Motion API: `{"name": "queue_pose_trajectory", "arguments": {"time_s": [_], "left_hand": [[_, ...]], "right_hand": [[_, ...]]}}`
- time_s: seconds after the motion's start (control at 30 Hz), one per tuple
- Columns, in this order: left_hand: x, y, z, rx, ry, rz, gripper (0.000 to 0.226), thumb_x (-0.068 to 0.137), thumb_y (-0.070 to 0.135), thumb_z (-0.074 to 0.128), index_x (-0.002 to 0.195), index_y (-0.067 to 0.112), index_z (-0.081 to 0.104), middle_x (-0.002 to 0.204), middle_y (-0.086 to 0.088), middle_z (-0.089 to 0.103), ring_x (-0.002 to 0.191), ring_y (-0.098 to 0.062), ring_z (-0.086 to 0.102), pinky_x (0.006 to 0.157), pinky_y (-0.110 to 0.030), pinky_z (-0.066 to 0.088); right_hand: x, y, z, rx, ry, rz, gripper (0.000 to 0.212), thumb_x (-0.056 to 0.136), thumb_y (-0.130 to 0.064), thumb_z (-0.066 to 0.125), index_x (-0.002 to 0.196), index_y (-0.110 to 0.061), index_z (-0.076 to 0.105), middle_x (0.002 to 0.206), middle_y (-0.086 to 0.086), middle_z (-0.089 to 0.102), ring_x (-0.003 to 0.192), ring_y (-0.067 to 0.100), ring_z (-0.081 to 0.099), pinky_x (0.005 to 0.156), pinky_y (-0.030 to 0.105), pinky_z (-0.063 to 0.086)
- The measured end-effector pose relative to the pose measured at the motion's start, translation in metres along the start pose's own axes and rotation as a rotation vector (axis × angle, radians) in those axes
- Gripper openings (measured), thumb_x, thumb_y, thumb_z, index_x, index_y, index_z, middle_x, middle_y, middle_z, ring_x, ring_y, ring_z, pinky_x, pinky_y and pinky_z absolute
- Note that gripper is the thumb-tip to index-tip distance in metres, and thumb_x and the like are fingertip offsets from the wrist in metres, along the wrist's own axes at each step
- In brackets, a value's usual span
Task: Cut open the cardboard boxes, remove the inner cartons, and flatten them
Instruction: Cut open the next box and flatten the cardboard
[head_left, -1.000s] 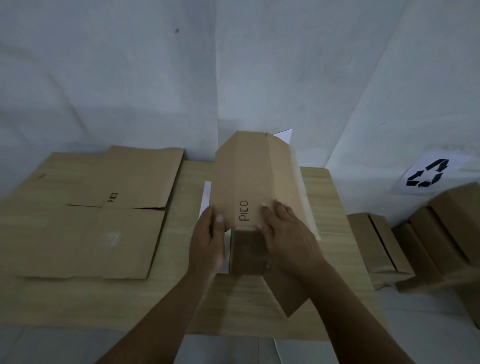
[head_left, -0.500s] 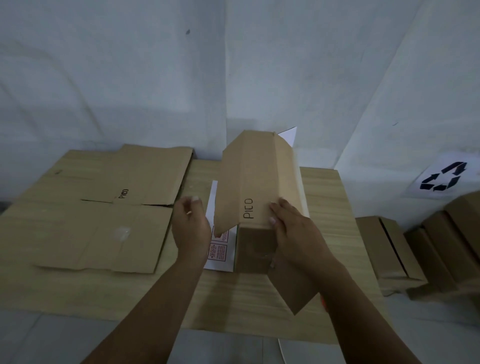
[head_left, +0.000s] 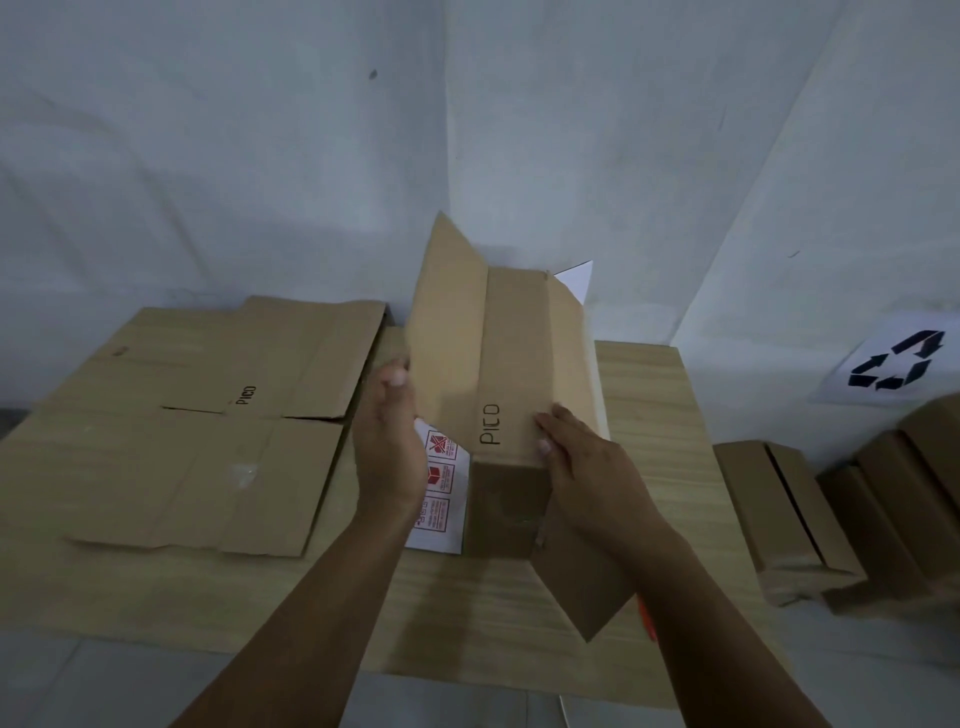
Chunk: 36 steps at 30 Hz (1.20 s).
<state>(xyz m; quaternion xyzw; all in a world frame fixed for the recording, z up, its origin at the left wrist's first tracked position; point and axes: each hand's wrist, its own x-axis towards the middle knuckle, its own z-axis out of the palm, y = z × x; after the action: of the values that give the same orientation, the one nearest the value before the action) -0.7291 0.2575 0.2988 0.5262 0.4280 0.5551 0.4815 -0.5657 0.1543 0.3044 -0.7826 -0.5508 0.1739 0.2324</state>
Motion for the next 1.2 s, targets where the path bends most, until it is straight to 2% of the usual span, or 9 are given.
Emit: {"name": "queue_pose_trajectory", "arguments": {"time_s": [0.2,0.3,0.4,0.5,0.6,0.73,0.9,1.07,1.2], "left_hand": [[-0.012,-0.026,0.020,0.455,-0.437,0.424,0.046,0.102,0.046,0.040,0.129,0.019,0.065,0.129,0.005,0.065,0.124,-0.009,0.054,0.100,-0.039,0.050],[-0.014,-0.043,0.023,0.703,-0.530,0.461,0.054,0.104,0.054,0.033,0.137,0.022,0.060,0.142,0.008,0.057,0.138,-0.013,0.044,0.112,-0.049,0.038],[-0.015,-0.050,0.025,0.818,-0.559,0.499,0.055,0.105,0.053,0.029,0.138,0.022,0.059,0.145,0.008,0.054,0.141,-0.016,0.040,0.113,-0.050,0.036],[-0.015,-0.049,0.025,0.725,-0.528,0.470,0.053,0.104,0.048,0.030,0.138,0.019,0.060,0.143,0.005,0.056,0.140,-0.014,0.041,0.115,-0.048,0.034],[-0.016,-0.053,0.019,0.622,-0.329,0.543,0.041,0.102,0.033,0.044,0.125,0.010,0.068,0.126,-0.003,0.068,0.123,-0.009,0.056,0.105,-0.042,0.046],[-0.001,-0.050,0.018,0.658,-0.302,0.443,0.046,0.102,0.037,0.041,0.128,0.007,0.064,0.129,-0.008,0.066,0.123,-0.020,0.058,0.104,-0.047,0.049],[0.022,-0.046,0.017,1.054,-0.514,0.390,0.075,0.097,0.065,0.008,0.147,0.025,0.048,0.152,0.004,0.047,0.150,-0.023,0.024,0.123,-0.053,0.010],[0.022,-0.046,-0.007,1.181,-0.354,0.529,0.067,0.103,0.058,0.016,0.110,0.026,0.074,0.115,0.006,0.071,0.137,-0.024,0.044,0.116,-0.066,0.009],[0.014,-0.044,-0.027,1.280,-0.208,0.518,0.044,0.099,0.049,0.039,0.095,0.026,0.076,0.082,0.007,0.071,0.091,-0.015,0.066,0.118,-0.056,0.016]], "right_hand": [[0.003,0.002,-0.011,0.399,0.234,0.094,0.048,0.106,-0.041,0.035,0.151,-0.026,0.041,0.144,0.001,0.054,0.121,0.013,0.053,0.098,0.035,0.049],[0.014,0.001,-0.016,0.470,0.392,0.085,0.049,0.103,-0.049,0.034,0.147,-0.029,0.043,0.138,-0.005,0.058,0.114,0.015,0.062,0.088,0.035,0.059],[0.030,0.000,-0.015,0.394,0.343,-0.046,0.047,0.103,-0.051,0.035,0.143,-0.031,0.046,0.137,-0.006,0.059,0.116,0.017,0.063,0.088,0.040,0.060],[0.043,0.000,-0.005,0.058,0.113,-0.112,0.055,0.104,-0.050,0.028,0.153,-0.025,0.033,0.160,0.001,0.033,0.149,0.024,0.025,0.117,0.053,0.032],[0.042,0.005,0.011,-0.264,-0.150,-0.095,0.069,0.099,-0.061,0.013,0.160,-0.029,0.002,0.167,-0.003,-0.015,0.151,0.021,-0.022,0.122,0.058,0.004],[0.038,0.011,0.016,-0.305,-0.230,-0.071,0.072,0.097,-0.065,0.011,0.158,-0.034,-0.009,0.163,-0.005,-0.025,0.149,0.021,-0.027,0.122,0.059,0.000],[0.042,0.007,0.012,-0.320,-0.211,-0.052,0.071,0.098,-0.065,0.015,0.158,-0.034,-0.008,0.163,-0.007,-0.025,0.149,0.020,-0.027,0.122,0.060,0.002],[0.048,0.003,0.013,-0.311,-0.195,-0.022,0.072,0.098,-0.064,0.019,0.158,-0.033,-0.006,0.164,-0.008,-0.024,0.149,0.020,-0.027,0.122,0.060,0.004],[0.057,-0.007,0.020,-0.330,-0.150,0.019,0.072,0.098,-0.065,0.020,0.159,-0.033,-0.004,0.164,-0.007,-0.021,0.149,0.021,-0.026,0.122,0.060,0.004]]}}
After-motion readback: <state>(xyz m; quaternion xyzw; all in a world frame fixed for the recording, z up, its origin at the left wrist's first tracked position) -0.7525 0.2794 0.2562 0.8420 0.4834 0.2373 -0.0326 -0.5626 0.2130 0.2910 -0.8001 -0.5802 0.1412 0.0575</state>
